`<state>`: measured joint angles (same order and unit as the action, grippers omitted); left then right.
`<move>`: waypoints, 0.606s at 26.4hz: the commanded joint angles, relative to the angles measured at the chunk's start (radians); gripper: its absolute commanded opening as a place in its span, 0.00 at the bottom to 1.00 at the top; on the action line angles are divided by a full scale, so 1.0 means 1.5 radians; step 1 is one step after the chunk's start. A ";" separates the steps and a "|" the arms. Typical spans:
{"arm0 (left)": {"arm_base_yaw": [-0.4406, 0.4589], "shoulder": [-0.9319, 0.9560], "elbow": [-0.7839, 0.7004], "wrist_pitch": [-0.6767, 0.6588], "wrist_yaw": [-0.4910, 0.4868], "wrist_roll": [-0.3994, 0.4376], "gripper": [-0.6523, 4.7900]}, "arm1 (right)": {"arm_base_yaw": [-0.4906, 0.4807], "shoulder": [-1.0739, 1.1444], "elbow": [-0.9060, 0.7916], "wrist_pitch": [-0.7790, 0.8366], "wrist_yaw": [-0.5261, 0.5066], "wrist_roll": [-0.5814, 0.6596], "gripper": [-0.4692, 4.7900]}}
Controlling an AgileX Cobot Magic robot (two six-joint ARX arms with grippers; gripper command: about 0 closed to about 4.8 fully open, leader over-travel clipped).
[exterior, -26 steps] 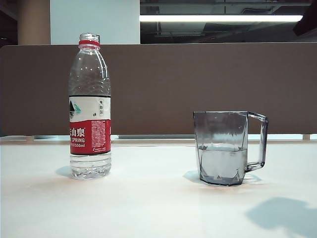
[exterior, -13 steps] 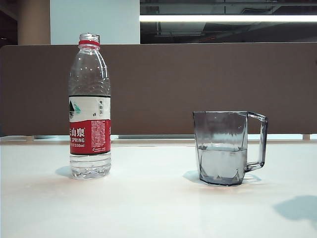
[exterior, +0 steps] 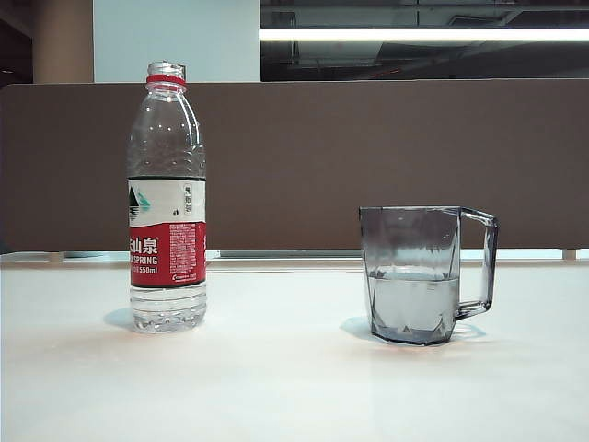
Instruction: Pick up the mineral water bottle with the left hand on the table and pour water into the mug until it's half full.
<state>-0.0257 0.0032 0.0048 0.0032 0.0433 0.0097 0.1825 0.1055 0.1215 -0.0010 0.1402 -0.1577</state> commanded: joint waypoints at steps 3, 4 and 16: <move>0.001 0.000 0.004 0.008 0.002 0.001 0.11 | -0.070 -0.035 -0.039 0.067 -0.028 -0.005 0.08; 0.001 0.000 0.004 0.008 0.002 0.001 0.11 | -0.075 -0.040 -0.046 0.073 -0.028 -0.005 0.08; 0.001 0.000 0.004 0.008 0.002 0.001 0.11 | -0.083 -0.070 -0.081 0.060 -0.028 0.013 0.08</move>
<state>-0.0257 0.0032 0.0048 0.0032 0.0433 0.0097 0.0589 0.0025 0.0078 0.0937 0.1005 -0.1612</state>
